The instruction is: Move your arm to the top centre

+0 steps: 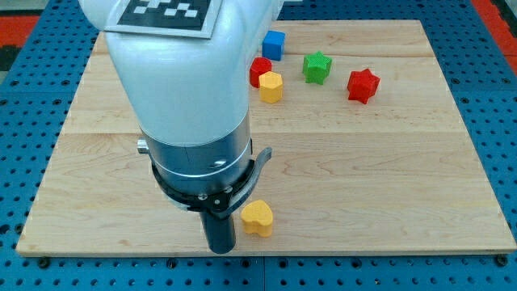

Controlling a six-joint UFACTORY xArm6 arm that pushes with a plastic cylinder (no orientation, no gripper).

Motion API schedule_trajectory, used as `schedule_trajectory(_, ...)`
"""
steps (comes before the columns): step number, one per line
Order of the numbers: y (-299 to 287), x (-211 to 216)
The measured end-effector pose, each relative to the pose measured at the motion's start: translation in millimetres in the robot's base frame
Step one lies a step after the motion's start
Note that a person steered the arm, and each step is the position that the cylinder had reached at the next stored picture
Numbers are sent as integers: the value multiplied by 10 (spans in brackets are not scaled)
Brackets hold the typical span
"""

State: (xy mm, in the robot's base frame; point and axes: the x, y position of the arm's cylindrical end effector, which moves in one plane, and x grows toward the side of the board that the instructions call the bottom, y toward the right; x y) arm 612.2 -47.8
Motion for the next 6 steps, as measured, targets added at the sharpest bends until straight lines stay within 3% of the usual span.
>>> schedule_trajectory(3, -4, 0)
schedule_trajectory(4, 30, -257)
schedule_trajectory(6, -396, -1365)
